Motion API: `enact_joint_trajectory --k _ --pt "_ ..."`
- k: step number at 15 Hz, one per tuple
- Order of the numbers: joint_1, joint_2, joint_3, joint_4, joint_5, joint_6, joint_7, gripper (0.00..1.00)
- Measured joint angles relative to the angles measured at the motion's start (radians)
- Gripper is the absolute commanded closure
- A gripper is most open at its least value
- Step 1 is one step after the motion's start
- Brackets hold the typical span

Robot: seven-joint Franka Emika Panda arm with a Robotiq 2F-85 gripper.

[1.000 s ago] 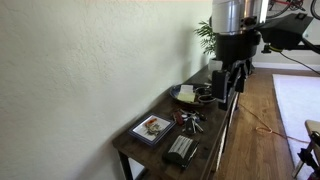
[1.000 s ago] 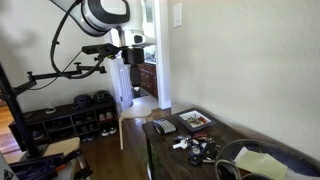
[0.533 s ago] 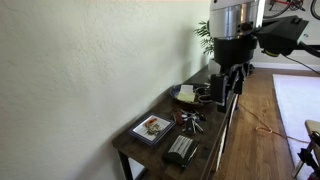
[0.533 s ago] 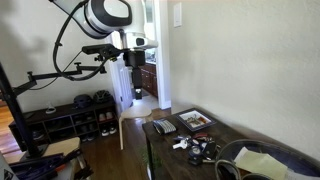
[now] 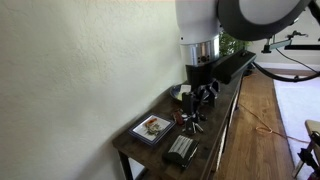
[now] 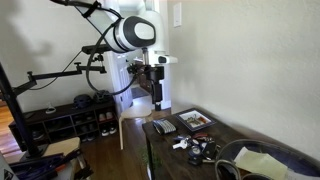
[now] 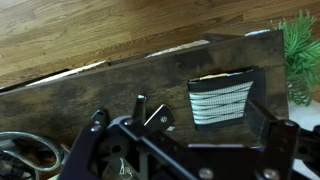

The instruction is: Put the bunch of keys in top of the picture frame

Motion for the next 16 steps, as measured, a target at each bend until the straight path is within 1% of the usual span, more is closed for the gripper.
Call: enact_joint_trajectory --k 3,6,12,16 --pt "0.008 0.079 -0.047 0.053 0.0 0.035 0.03 0.0" --pt "0.019 0.129 -0.086 0.081 0.001 0.056 0.053 0.0" --pt "0.034 0.134 -0.094 0.083 0.002 0.056 0.052 0.0" --pt "0.04 0.146 -0.111 0.083 0.002 0.056 0.053 0.0"
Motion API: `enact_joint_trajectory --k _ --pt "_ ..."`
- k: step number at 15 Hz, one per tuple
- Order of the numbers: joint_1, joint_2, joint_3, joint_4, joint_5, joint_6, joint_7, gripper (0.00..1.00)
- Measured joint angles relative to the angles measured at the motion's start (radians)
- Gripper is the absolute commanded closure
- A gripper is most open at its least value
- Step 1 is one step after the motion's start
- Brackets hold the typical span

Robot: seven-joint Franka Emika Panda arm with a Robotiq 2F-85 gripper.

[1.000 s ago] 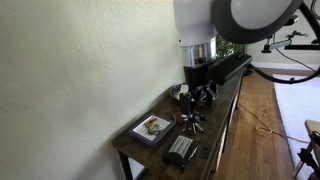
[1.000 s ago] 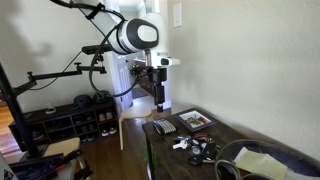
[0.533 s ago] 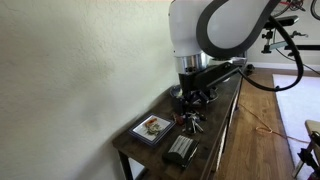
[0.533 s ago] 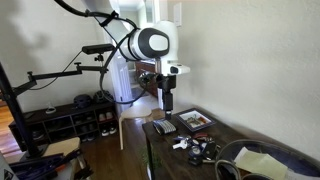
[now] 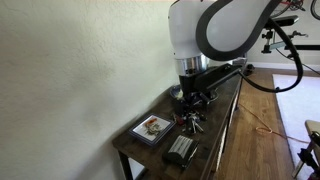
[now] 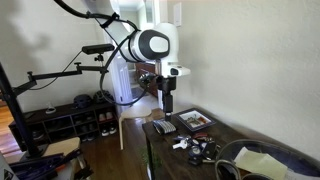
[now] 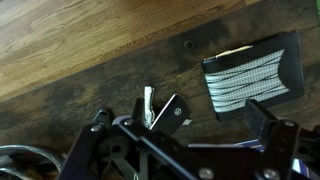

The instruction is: Put the bunch of keys in top of the picture frame

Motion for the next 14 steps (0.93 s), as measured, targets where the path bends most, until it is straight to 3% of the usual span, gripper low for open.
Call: enact_joint_trajectory --k 7,14 --pt "0.01 0.052 -0.048 0.009 0.0 0.008 0.007 0.0" --pt "0.028 0.131 -0.091 0.009 -0.003 0.114 0.038 0.0"
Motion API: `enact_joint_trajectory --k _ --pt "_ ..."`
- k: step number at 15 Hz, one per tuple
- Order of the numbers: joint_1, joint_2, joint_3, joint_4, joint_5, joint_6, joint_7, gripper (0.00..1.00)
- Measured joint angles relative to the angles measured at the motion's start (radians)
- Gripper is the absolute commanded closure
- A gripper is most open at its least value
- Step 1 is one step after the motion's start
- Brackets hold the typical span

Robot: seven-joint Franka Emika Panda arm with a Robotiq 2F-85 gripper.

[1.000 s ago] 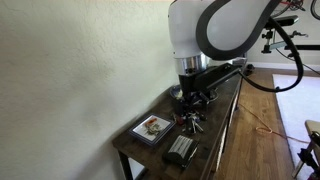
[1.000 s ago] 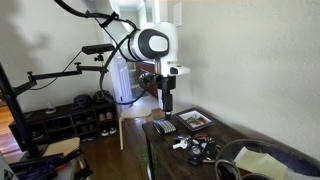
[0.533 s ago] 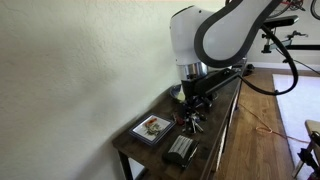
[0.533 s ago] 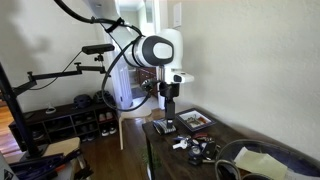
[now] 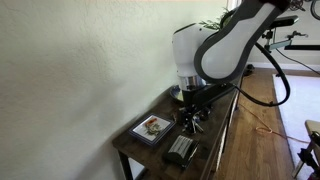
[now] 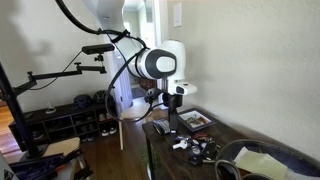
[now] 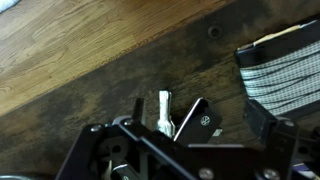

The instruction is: Put the bunch of keys in top of the picture frame

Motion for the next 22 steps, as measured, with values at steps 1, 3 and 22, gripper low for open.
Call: enact_joint_trajectory --k 1,3,22 --pt "0.005 0.01 -0.009 0.0 0.0 0.02 0.008 0.0" --pt "0.014 0.027 -0.026 0.0 0.0 0.058 0.032 0.0" --pt "0.073 0.092 -0.143 0.024 -0.039 0.174 0.201 0.25"
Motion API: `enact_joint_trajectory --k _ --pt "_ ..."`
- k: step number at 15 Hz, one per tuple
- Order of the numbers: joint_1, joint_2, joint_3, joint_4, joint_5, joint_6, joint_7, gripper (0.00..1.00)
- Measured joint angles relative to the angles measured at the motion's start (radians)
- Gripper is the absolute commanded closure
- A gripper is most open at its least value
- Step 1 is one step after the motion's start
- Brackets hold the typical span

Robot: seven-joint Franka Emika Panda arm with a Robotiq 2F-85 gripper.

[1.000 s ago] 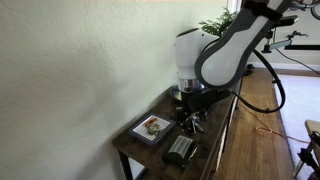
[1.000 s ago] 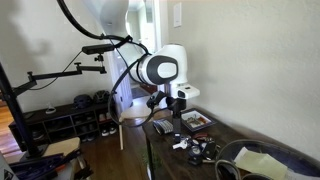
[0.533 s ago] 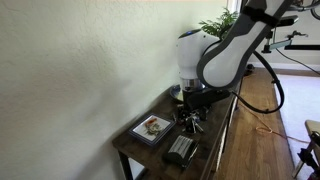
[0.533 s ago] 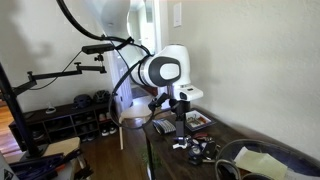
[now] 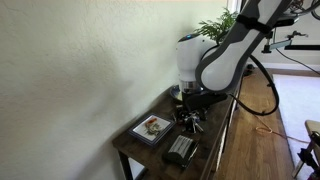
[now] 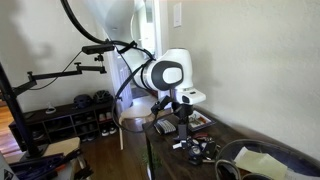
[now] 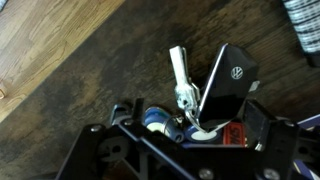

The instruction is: Put the bunch of keys in top of the picture frame

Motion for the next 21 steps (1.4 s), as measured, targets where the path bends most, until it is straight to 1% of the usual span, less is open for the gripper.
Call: enact_joint_trajectory --k 1,7,11,12,13,14,21 --pt "0.0 0.006 0.0 0.003 0.0 0.001 0.0 0.27" --pt "0.004 0.019 0.0 0.011 0.002 0.015 0.0 0.68" --pt "0.004 0.019 0.0 0.017 0.01 0.022 0.0 0.91" --pt "0.003 0.019 0.0 0.019 0.011 0.023 0.0 0.95" --pt "0.003 0.019 0.0 0.02 0.012 0.023 0.0 0.96" --pt "0.003 0.019 0.0 0.023 0.013 0.023 0.0 0.92" --pt "0.004 0.019 0.007 0.029 0.014 0.023 0.0 0.92"
